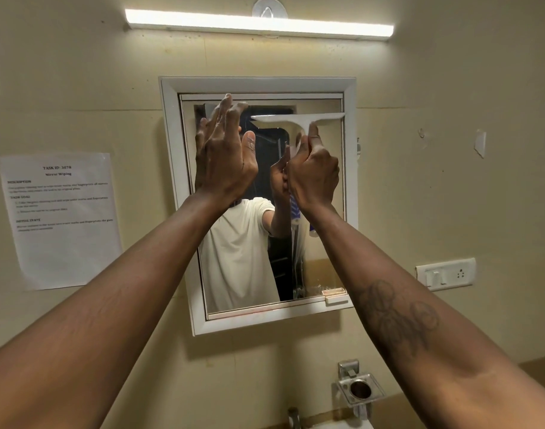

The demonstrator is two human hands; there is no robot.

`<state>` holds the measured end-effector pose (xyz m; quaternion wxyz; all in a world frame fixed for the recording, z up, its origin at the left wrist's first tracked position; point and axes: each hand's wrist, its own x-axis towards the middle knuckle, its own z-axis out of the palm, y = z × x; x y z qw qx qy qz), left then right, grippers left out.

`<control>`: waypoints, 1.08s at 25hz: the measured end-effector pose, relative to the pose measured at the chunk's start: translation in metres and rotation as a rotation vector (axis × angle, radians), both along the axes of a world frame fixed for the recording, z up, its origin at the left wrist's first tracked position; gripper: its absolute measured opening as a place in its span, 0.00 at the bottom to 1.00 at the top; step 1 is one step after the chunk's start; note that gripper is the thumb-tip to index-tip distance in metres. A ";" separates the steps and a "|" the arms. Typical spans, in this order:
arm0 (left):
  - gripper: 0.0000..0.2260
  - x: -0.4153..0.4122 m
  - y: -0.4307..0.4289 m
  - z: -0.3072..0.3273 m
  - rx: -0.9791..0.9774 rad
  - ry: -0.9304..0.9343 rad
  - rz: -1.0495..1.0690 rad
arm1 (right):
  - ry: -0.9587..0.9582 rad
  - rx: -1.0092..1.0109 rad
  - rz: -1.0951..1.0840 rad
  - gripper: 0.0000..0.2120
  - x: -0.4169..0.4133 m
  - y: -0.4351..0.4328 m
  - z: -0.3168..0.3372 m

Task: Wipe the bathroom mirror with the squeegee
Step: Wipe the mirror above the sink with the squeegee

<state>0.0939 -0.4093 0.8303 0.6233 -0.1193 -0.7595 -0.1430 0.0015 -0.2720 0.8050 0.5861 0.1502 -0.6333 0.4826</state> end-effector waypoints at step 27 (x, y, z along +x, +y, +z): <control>0.20 0.008 0.006 -0.052 -0.025 -0.090 0.010 | -0.120 0.098 0.004 0.24 0.029 0.004 -0.076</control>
